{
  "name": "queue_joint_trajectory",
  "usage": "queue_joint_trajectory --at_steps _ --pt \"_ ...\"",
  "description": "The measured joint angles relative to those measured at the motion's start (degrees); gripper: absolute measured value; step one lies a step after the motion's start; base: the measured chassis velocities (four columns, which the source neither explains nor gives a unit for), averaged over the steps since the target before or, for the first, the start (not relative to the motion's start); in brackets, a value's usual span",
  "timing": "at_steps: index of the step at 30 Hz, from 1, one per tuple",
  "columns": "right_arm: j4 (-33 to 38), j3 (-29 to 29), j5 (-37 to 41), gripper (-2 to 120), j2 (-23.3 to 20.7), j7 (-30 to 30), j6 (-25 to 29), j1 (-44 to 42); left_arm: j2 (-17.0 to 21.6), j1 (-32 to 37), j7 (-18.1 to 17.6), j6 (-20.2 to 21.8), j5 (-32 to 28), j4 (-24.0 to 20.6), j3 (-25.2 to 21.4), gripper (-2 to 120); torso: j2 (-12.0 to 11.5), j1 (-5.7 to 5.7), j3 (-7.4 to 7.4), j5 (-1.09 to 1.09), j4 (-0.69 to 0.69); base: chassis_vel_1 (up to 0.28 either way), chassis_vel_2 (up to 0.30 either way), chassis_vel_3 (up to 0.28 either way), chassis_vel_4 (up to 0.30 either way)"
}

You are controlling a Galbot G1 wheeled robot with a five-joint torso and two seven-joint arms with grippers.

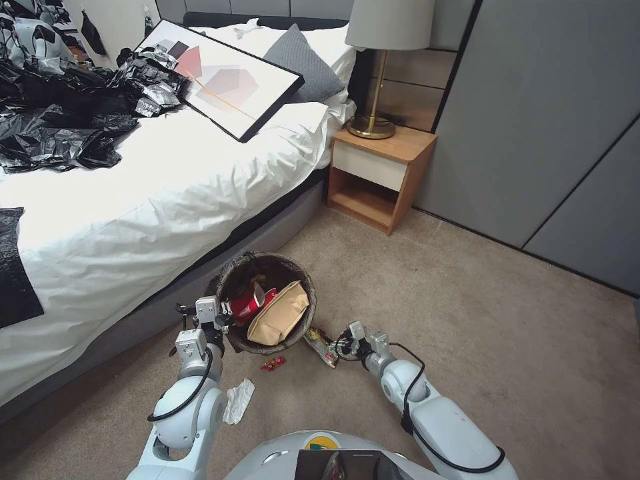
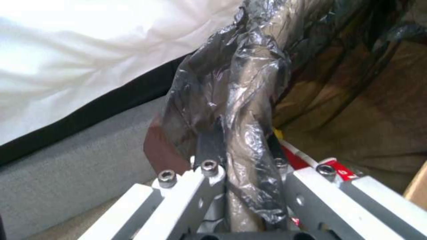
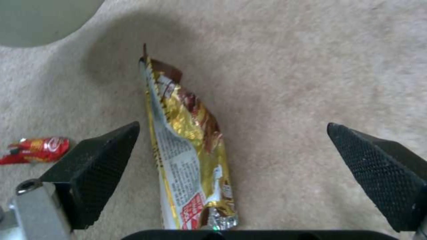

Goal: Pick up the trash bin, then pick up the garbage from the floor and place it into the trash bin.

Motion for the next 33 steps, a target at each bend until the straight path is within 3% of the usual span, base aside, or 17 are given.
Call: queue_joint_trajectory --at_steps 14,28,33 --pt "-9.89 -2.66 -5.75 100 2.85 -3.48 1.32 4.47 -0.46 0.06 0.00 0.00 0.84 0.25 0.41 3 0.00 0.00 0.00 -0.01 0.00 0.000 0.000 0.000 0.000" --pt "-18.07 -4.03 -9.39 100 5.83 -3.09 4.17 6.70 -0.84 0.11 0.02 -0.04 1.46 0.53 0.91 3 0.01 0.00 -0.01 -0.03 -0.02 0.000 0.000 0.000 0.000" --pt "-18.55 -3.92 -9.72 88 5.84 -2.99 4.55 6.66 -0.85 0.10 0.02 -0.04 1.49 0.53 0.92 3 0.01 0.00 -0.01 -0.02 -0.01 0.000 0.000 0.000 0.000"
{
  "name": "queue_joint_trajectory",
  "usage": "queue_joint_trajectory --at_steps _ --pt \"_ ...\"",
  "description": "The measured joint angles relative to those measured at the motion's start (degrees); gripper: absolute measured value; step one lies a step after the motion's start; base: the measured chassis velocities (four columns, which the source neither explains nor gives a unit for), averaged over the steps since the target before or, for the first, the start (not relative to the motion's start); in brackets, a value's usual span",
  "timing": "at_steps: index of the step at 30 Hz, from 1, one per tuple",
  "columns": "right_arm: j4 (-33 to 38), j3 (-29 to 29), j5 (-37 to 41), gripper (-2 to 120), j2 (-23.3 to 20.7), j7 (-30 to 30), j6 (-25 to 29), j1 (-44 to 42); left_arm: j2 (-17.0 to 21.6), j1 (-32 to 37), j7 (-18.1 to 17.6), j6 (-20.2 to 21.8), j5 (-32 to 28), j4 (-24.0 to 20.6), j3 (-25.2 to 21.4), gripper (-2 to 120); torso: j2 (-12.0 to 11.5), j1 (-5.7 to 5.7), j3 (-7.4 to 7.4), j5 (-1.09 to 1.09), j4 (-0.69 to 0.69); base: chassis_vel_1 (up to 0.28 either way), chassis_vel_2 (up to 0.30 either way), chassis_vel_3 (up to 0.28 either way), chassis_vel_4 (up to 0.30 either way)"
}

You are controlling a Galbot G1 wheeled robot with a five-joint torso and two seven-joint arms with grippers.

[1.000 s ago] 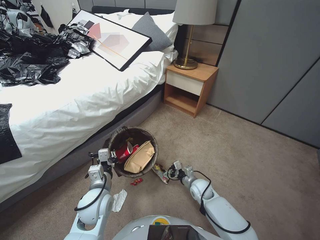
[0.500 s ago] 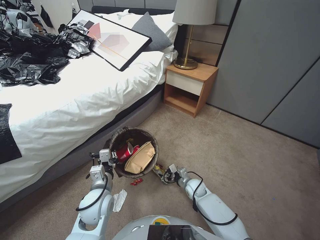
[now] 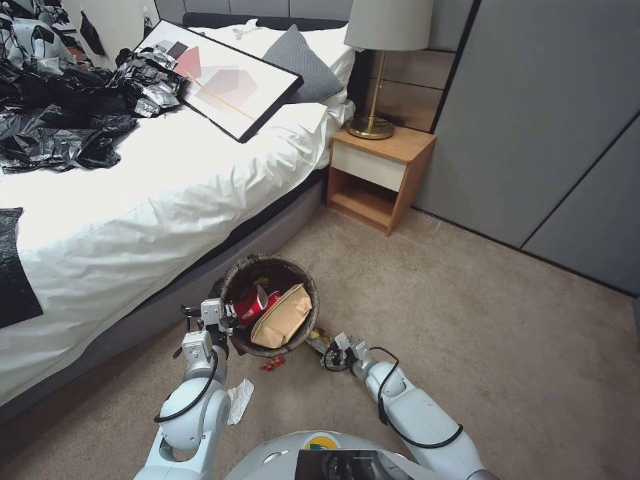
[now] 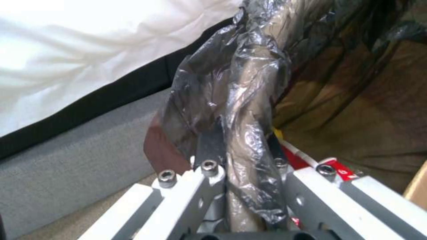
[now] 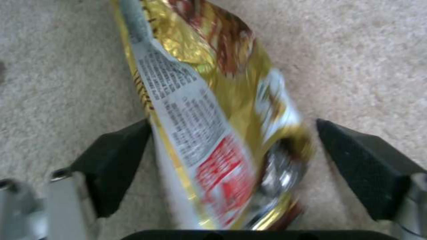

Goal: Pick up the trash bin, then pick up the garbage from the floor and place it into the trash bin.

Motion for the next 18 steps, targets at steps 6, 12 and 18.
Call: queue_joint_trajectory --at_steps 6,12,18 --pt "-0.16 0.48 -0.19 73 -0.09 0.19 0.45 -0.41 -0.06 -0.13 0.00 0.00 0.01 0.08 0.17 3 0.00 0.00 0.00 0.00 0.00 0.000 0.000 0.000 0.000" --pt "-0.61 0.84 -0.50 47 -0.20 0.48 1.14 -0.66 -0.08 -0.21 0.01 0.00 0.01 0.25 0.20 3 0.00 0.00 0.00 0.00 0.01 0.000 0.000 0.000 0.000" --pt "-0.93 0.96 -0.75 28 -0.12 0.56 1.49 -0.63 -0.08 -0.23 0.03 0.00 0.01 0.38 0.21 3 0.00 0.00 0.00 0.06 0.02 0.000 0.000 0.000 0.000"
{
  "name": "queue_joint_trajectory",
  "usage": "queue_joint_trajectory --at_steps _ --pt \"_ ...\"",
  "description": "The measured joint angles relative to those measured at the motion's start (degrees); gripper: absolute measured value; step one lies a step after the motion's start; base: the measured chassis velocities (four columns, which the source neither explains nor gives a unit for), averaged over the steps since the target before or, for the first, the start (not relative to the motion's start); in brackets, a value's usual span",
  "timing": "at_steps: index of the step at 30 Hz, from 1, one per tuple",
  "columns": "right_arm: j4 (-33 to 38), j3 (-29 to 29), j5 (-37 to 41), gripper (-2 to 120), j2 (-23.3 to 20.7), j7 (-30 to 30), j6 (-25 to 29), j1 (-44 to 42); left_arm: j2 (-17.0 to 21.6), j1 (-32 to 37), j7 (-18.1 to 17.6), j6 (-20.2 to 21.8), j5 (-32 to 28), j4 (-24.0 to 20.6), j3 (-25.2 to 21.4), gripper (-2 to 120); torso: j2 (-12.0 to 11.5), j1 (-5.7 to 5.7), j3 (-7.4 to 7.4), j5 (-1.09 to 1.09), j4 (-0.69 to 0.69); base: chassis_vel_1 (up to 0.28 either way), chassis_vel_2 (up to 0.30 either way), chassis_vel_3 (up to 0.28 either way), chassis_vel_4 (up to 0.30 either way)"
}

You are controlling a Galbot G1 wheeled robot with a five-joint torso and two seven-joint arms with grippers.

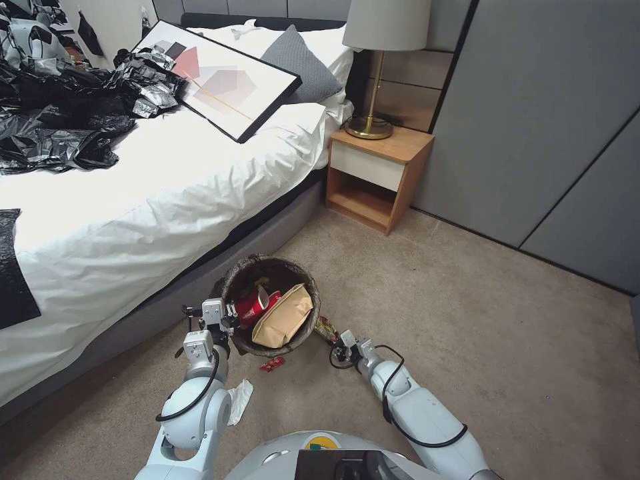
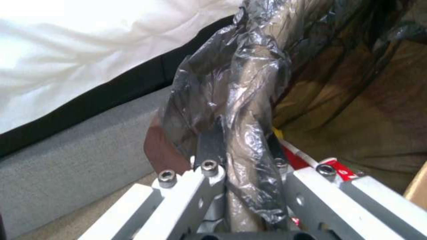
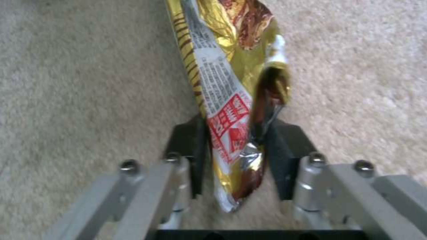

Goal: Pick up the trash bin, then pick up the garbage from the floor and place it into the trash bin.

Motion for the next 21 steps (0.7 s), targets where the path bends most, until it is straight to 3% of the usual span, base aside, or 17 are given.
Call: queue_joint_trajectory --at_steps 8,21 --pt "-0.58 0.29 -0.67 0 0.03 -0.13 0.83 -0.05 0.05 -0.04 0.04 -0.02 0.00 0.19 -0.01 3 0.00 0.00 0.01 0.01 0.01 0.000 0.000 0.000 0.000" --pt "0.06 1.00 -0.87 0 -0.26 1.00 2.66 -0.67 0.07 0.02 0.11 -0.04 0.07 0.33 0.03 3 -0.01 0.00 0.01 -0.02 0.01 0.000 0.000 0.000 0.000"
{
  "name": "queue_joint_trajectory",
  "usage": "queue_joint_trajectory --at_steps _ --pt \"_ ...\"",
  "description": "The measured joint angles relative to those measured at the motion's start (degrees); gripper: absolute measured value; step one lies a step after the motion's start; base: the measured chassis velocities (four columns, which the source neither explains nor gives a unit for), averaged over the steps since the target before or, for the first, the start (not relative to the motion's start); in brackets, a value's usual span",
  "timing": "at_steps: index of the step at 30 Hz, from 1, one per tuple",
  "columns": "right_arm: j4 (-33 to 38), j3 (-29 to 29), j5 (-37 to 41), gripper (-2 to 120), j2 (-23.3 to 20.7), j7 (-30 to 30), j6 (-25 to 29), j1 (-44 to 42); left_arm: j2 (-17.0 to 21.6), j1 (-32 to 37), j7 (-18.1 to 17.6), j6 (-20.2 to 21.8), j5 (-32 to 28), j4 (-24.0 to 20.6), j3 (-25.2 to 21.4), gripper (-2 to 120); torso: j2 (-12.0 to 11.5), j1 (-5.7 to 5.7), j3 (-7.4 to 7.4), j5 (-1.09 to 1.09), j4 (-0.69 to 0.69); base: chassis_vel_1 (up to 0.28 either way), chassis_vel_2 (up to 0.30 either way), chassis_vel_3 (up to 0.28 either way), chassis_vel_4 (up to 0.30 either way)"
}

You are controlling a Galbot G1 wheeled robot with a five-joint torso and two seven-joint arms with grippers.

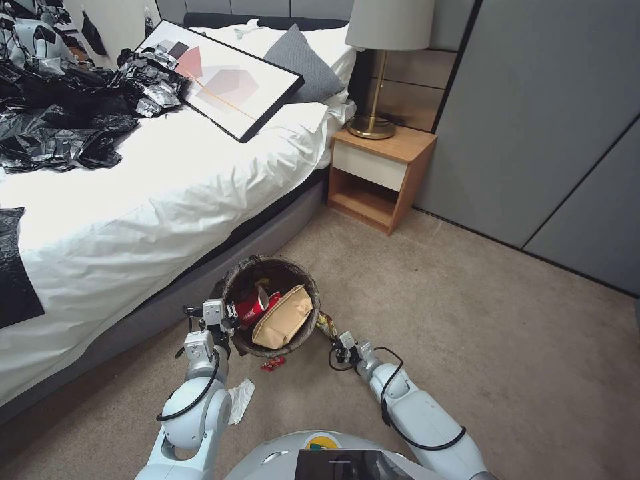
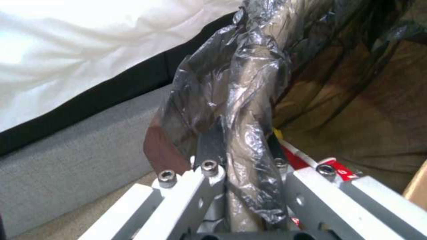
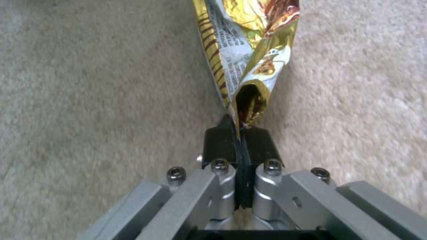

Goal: Pick up the trash bin, then pick up the garbage from the floor and place it into the trash bin.

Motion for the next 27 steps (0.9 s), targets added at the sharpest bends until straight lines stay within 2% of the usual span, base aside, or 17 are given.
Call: queue_joint_trajectory --at_steps 5,7,8,12,15,16,19,20,21,23,24,27 --pt "3.26 0.85 0.46 0 -0.89 2.02 0.92 -1.69 0.11 0.09 0.01 -0.05 -0.06 0.02 0.05 3 0.00 0.00 0.01 -0.02 -0.03 0.000 0.000 0.000 0.000" --pt "9.39 2.80 2.99 0 -1.86 6.38 2.95 -3.86 0.36 0.12 0.01 -0.12 -0.30 0.02 0.05 3 0.00 0.00 0.00 -0.02 -0.03 0.000 0.000 0.000 0.000" --pt "9.39 2.80 2.99 0 -1.86 6.38 2.95 -3.86 0.36 0.12 0.01 -0.12 -0.30 0.02 0.05 3 0.00 0.00 0.00 -0.02 -0.03 0.000 0.000 0.000 0.000" --pt "16.58 5.12 5.76 0 -2.55 10.21 5.66 -6.27 0.48 0.13 0.01 -0.18 -0.46 0.10 0.09 3 0.00 0.00 0.00 -0.02 -0.02 0.000 0.000 0.000 0.000" --pt "18.38 5.70 6.34 0 -2.68 10.99 6.42 -6.89 0.51 0.13 0.00 -0.19 -0.51 0.12 0.08 3 0.00 0.00 0.00 -0.02 -0.02 0.000 0.000 0.000 0.000" --pt "22.19 7.04 7.27 0 -2.94 11.88 8.61 -8.03 0.56 0.13 0.01 -0.20 -0.60 0.14 0.09 3 0.00 0.00 0.00 -0.02 -0.02 0.000 0.000 0.000 0.000" --pt "25.28 8.00 7.81 0 -3.11 12.12 10.39 -8.65 0.59 0.13 0.01 -0.21 -0.64 0.16 0.11 3 0.00 0.00 -0.01 -0.02 -0.02 0.000 0.000 0.000 0.000" --pt "30.41 9.20 8.02 0 -3.24 12.20 12.56 -9.15 0.61 0.13 0.00 -0.21 -0.66 0.24 0.13 3 0.00 0.00 0.00 -0.01 -0.02 0.000 0.000 0.000 0.000" --pt "30.41 9.20 8.02 0 -3.24 12.20 12.56 -9.15 0.61 0.13 0.00 -0.21 -0.66 0.24 0.13 3 0.00 0.00 0.00 -0.01 -0.02 0.000 0.000 0.000 0.000" --pt "36.67 10.50 8.50 0 -3.24 12.20 13.47 -9.28 0.56 0.13 -0.01 -0.24 -0.68 0.41 0.19 3 0.00 0.00 -0.01 -0.02 -0.01 0.000 0.000 0.000 0.000" --pt "36.67 10.50 8.50 0 -3.24 12.20 13.47 -9.28 0.56 0.13 -0.01 -0.24 -0.68 0.41 0.19 3 0.00 0.00 -0.01 -0.02 -0.01 0.000 0.000 0.000 0.000" --pt "48.51 10.81 11.39 0 -3.86 8.74 14.41 -9.50 0.49 0.22 -0.02 -0.36 -0.61 0.58 0.47 3 0.00 0.00 -0.01 -0.02 -0.02 0.000 0.000 0.000 0.000"
